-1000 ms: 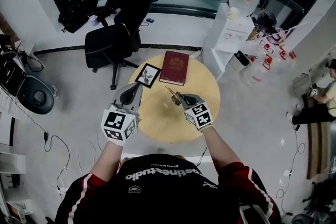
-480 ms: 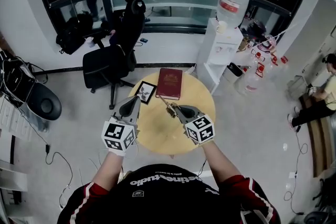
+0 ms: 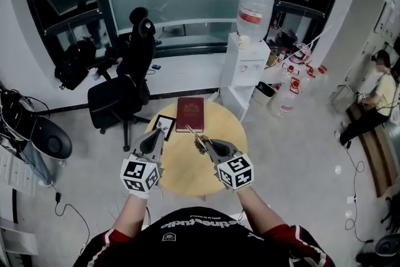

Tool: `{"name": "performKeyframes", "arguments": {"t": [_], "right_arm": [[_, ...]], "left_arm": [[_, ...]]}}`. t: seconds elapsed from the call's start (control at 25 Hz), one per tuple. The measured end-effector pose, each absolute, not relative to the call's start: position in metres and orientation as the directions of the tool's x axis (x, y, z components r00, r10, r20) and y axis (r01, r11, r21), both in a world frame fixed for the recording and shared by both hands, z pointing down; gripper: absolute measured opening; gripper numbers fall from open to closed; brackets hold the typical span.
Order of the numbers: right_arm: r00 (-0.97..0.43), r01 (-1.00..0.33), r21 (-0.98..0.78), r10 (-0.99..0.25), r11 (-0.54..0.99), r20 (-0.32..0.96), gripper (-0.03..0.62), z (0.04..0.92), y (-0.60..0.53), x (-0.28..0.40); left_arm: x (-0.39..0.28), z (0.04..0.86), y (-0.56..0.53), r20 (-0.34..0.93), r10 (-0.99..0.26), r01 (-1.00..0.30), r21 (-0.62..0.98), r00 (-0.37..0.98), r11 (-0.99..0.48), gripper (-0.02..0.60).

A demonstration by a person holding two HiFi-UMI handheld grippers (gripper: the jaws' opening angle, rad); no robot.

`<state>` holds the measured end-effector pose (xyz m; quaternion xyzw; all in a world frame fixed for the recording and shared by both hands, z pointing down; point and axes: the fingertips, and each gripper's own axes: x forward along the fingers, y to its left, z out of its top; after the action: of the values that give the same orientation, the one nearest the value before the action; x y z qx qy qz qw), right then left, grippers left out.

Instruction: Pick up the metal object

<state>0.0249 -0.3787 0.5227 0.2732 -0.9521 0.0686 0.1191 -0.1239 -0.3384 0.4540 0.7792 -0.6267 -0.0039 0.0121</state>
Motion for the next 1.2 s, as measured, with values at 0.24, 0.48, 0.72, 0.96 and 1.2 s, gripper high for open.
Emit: {"name": "performKeyframes", "arguments": {"t": [0.24,0.48,0.72,0.96,1.2], "right_arm": [[-0.742,-0.658,-0.067,-0.630,0.750,0.231,0.029,0.505,-0.379,0.047],[-0.688,-0.720,-0.081,-0.692,0.690,0.221,0.029,0.484,-0.368,0.064],[-0.617,-0.785,-0.089,-0.762,0.613,0.194,0.029,0.458,-0.352,0.079],[-0.554,-0.833,-0.093,-0.817,0.546,0.158,0.031,0.436,-0.332,0.094],[-0.513,-0.858,-0.098,-0.850,0.504,0.120,0.031,0.418,-0.310,0.091]], "left_arm": [[-0.123,0.447,-0.340,-0.001,-0.964,-0.963,0.036,0.266,-0.266,0.017],[-0.125,0.436,-0.337,-0.005,-0.949,-0.948,0.039,0.315,-0.315,0.017],[-0.124,0.420,-0.334,-0.015,-0.929,-0.928,0.040,0.370,-0.371,0.017],[-0.117,0.406,-0.322,-0.039,-0.901,-0.901,0.018,0.432,-0.432,0.017],[-0.130,0.400,-0.309,-0.055,-0.890,-0.889,0.048,0.453,-0.456,0.017]]}}
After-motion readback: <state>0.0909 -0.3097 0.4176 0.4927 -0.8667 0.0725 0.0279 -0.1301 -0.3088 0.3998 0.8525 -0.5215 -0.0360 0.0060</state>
